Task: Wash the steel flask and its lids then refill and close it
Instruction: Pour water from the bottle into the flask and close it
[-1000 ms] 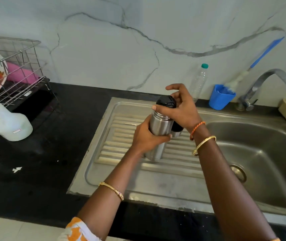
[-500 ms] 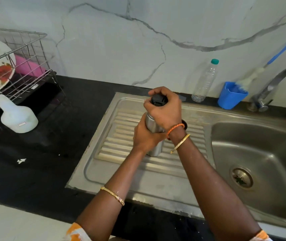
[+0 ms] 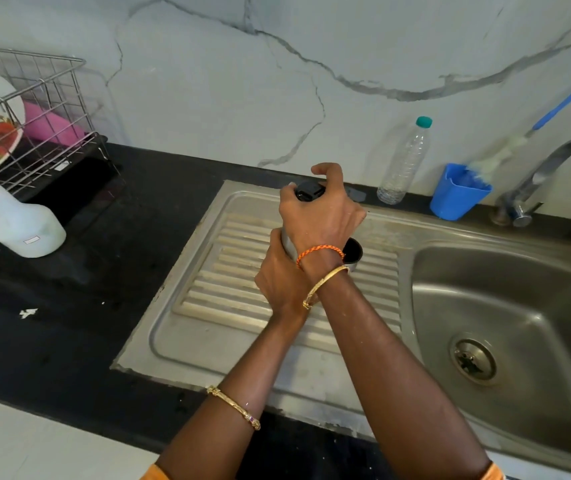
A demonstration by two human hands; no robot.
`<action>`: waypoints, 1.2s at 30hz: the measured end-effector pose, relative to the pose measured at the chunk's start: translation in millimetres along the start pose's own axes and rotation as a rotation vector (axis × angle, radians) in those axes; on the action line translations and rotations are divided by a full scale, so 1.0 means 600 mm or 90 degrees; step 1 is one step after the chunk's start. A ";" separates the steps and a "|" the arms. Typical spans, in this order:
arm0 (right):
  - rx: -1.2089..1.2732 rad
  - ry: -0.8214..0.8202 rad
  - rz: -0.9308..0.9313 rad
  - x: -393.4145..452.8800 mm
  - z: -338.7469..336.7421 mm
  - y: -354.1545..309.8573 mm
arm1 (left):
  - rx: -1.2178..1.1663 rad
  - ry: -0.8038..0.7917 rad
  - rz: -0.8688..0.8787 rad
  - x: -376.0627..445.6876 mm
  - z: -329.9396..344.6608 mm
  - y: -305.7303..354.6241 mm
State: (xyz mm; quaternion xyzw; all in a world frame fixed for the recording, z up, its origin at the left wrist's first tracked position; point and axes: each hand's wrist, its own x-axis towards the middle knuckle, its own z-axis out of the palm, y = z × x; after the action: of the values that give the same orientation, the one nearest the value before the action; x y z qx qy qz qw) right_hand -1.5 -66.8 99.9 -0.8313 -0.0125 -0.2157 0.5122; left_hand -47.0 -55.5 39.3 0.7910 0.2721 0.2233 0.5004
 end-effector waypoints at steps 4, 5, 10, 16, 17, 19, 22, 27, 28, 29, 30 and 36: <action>-0.060 -0.035 -0.009 0.009 -0.006 0.000 | -0.026 -0.010 0.009 -0.002 0.005 0.004; -0.066 -0.081 -0.003 0.013 -0.011 0.000 | -0.042 -0.020 0.012 0.000 0.005 0.005; 0.107 -0.425 0.098 0.067 -0.061 0.009 | -0.033 -0.042 0.006 0.022 0.005 -0.004; -0.131 -0.494 0.117 0.161 -0.090 0.138 | -0.044 -0.059 0.018 0.048 -0.003 -0.014; -0.234 -0.542 0.090 0.166 -0.084 0.161 | -0.048 -0.062 0.015 0.050 -0.002 -0.017; -0.376 -0.638 0.047 0.163 -0.065 0.197 | -0.050 -0.071 0.012 0.051 -0.001 -0.024; -0.510 -0.681 -0.043 0.146 -0.027 0.225 | -0.043 -0.081 0.013 0.048 0.004 -0.031; -0.606 -0.678 -0.107 0.127 0.000 0.245 | -0.050 -0.098 0.020 0.041 0.009 -0.032; -0.575 -0.645 -0.109 0.129 -0.004 0.248 | -0.054 -0.100 0.019 0.039 0.010 -0.034; -0.534 -0.604 -0.098 0.133 -0.013 0.246 | -0.059 -0.100 0.018 0.038 0.012 -0.035; -0.471 -0.556 -0.075 0.139 -0.025 0.240 | -0.064 -0.099 0.016 0.036 0.013 -0.036; 0.033 -0.340 0.277 0.176 -0.123 0.168 | -0.084 -0.106 0.021 0.031 0.019 -0.044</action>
State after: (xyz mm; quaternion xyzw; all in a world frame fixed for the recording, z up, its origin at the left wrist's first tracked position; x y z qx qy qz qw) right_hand 93.1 -199.2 82.4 -0.8282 0.0255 0.1244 0.5458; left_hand -31.5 -42.0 12.3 0.7763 0.2011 0.1828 0.5687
